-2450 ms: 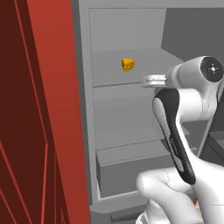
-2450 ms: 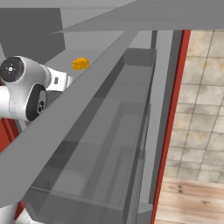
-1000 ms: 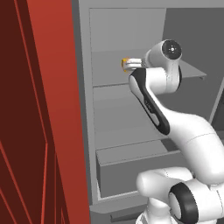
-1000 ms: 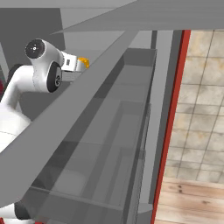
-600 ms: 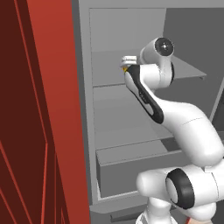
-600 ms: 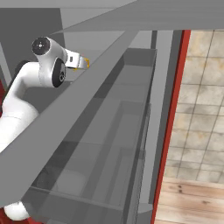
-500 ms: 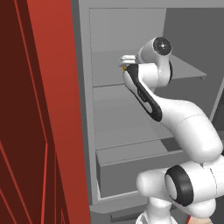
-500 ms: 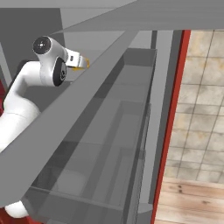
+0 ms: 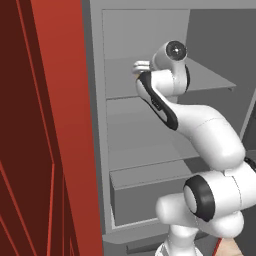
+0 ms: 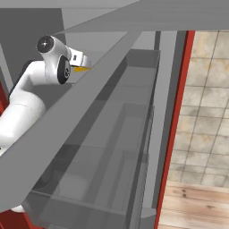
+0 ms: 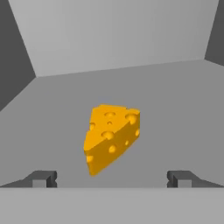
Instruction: Take the cheese, fish, and potato from the fridge and place them on the plate on the dining counter to create an appetizer plate.
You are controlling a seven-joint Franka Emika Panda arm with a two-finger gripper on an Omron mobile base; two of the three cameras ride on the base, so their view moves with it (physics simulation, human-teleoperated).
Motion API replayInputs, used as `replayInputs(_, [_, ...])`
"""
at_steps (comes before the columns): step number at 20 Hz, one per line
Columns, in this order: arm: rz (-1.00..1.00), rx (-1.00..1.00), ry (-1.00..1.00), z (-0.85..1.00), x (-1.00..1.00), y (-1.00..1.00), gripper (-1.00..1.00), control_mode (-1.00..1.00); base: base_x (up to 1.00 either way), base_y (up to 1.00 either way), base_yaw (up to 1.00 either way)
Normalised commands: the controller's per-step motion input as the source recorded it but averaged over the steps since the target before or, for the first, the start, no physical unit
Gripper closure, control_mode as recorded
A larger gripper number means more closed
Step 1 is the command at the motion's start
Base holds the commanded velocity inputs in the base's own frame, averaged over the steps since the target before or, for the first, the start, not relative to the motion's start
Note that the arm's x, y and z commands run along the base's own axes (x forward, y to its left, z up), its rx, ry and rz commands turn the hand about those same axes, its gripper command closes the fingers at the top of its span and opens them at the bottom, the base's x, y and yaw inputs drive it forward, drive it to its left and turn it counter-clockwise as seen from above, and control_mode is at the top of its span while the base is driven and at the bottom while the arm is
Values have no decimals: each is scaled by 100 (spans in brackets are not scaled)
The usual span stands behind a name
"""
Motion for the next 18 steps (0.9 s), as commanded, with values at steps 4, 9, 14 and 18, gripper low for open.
replayInputs(4, [-7,0,0,-6,25,0,-100,-100,0,0,0])
replayInputs(9, [-6,0,0,-4,25,0,-100,-100,0,0,0])
replayInputs(14, [-6,0,0,-4,24,0,-100,-100,0,0,0])
replayInputs(18, [-7,0,0,-7,23,0,-100,-100,0,0,0])
